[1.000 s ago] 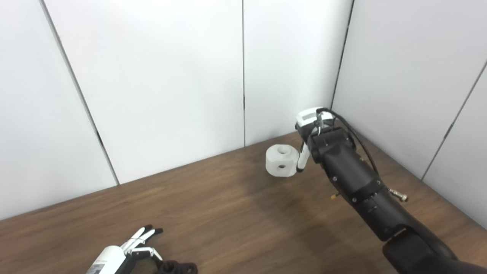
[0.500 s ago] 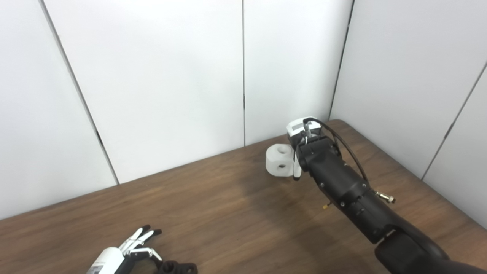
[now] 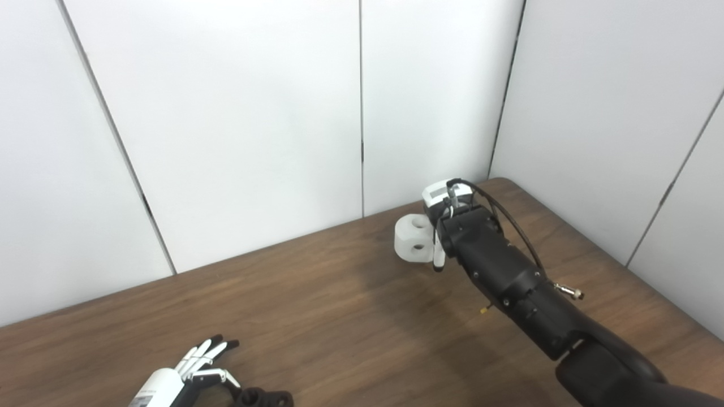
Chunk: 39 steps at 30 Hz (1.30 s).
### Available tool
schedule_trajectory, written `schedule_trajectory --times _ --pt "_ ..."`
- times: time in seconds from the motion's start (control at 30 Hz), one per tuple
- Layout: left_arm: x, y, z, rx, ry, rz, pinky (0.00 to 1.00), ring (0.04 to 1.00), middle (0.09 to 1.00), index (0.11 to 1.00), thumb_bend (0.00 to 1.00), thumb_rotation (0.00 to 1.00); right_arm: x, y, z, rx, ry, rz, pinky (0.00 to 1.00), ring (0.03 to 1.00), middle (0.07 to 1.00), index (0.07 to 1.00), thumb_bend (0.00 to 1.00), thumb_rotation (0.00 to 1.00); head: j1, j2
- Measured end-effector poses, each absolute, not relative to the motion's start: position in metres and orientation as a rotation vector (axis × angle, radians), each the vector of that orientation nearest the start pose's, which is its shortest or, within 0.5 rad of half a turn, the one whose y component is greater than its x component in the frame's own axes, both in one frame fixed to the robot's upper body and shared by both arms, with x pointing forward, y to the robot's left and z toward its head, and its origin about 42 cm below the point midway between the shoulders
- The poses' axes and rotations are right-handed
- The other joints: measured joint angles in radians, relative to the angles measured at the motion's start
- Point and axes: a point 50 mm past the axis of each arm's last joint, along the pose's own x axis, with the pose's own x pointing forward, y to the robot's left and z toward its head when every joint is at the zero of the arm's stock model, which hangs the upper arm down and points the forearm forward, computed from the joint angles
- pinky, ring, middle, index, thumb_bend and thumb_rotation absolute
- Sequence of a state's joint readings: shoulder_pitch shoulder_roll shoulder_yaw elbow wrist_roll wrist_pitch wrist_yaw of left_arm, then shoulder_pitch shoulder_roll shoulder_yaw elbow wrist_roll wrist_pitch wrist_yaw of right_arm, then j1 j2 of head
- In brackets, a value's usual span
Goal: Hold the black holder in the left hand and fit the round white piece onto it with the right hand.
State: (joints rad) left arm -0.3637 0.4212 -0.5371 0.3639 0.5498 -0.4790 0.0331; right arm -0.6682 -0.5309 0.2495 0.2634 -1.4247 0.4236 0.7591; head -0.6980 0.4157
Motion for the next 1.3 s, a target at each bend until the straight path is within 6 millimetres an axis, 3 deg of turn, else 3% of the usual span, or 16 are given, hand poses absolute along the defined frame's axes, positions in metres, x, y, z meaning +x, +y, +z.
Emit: schedule_trajectory --times 0.37,0.47,0.53,0.57,0.6,0.73,1.0,1.2,1.3 --pt "0.356 0.214 0.105 0.993 -0.451 -0.698 1.0 0.997 0.928 0.486 0.52 0.06 0.468 -0.333 0.263 -1.779 0.475 -0.053 0.95 0.958 0.958 0.823 0.92 0.29 0.015 0.011" --pt "0.355 0.214 0.105 0.993 -0.449 -0.697 1.0 0.992 0.927 0.486 0.52 0.06 0.468 -0.333 0.263 -1.776 0.453 -0.059 0.94 0.938 0.931 0.771 0.88 0.28 0.017 0.014" --pt "0.355 0.214 0.104 0.993 -0.449 -0.697 1.0 0.989 0.924 0.486 0.52 0.06 0.468 -0.333 0.262 -1.765 0.441 -0.061 0.94 0.923 0.905 0.682 0.85 0.27 0.017 0.014" --pt "0.355 0.214 0.104 0.993 -0.449 -0.697 1.0 0.987 0.923 0.486 0.52 0.06 0.468 -0.333 0.262 -1.761 0.427 -0.068 0.95 0.907 0.864 0.55 0.63 0.19 0.021 0.02" --pt "0.355 0.214 0.104 0.993 -0.449 -0.697 1.0 0.987 0.923 0.486 0.52 0.06 0.467 -0.333 0.261 -1.754 0.419 -0.07 0.97 0.893 0.836 0.504 0.56 0.16 0.021 0.02" --pt "0.354 0.215 0.104 0.991 -0.447 -0.694 1.0 0.987 0.924 0.486 0.52 0.06 0.464 -0.336 0.256 -1.725 0.381 -0.085 0.98 0.857 0.774 0.482 0.53 0.14 0.032 0.029" --pt "0.353 0.217 0.104 0.993 -0.445 -0.692 0.96 0.973 0.92 0.486 0.52 0.06 0.463 -0.338 0.254 -1.709 0.347 -0.099 0.97 0.828 0.737 0.48 0.52 0.14 0.045 0.038" --pt "0.351 0.216 0.105 0.993 -0.441 -0.683 0.94 0.973 0.922 0.487 0.52 0.06 0.455 -0.346 0.249 -1.675 0.314 -0.117 0.94 0.803 0.717 0.48 0.52 0.14 0.123 0.061" --pt "0.349 0.215 0.106 0.995 -0.429 -0.671 0.9 0.958 0.918 0.487 0.52 0.06 0.446 -0.351 0.25 -1.664 0.289 -0.113 0.95 0.825 0.742 0.481 0.53 0.14 0.251 0.097"
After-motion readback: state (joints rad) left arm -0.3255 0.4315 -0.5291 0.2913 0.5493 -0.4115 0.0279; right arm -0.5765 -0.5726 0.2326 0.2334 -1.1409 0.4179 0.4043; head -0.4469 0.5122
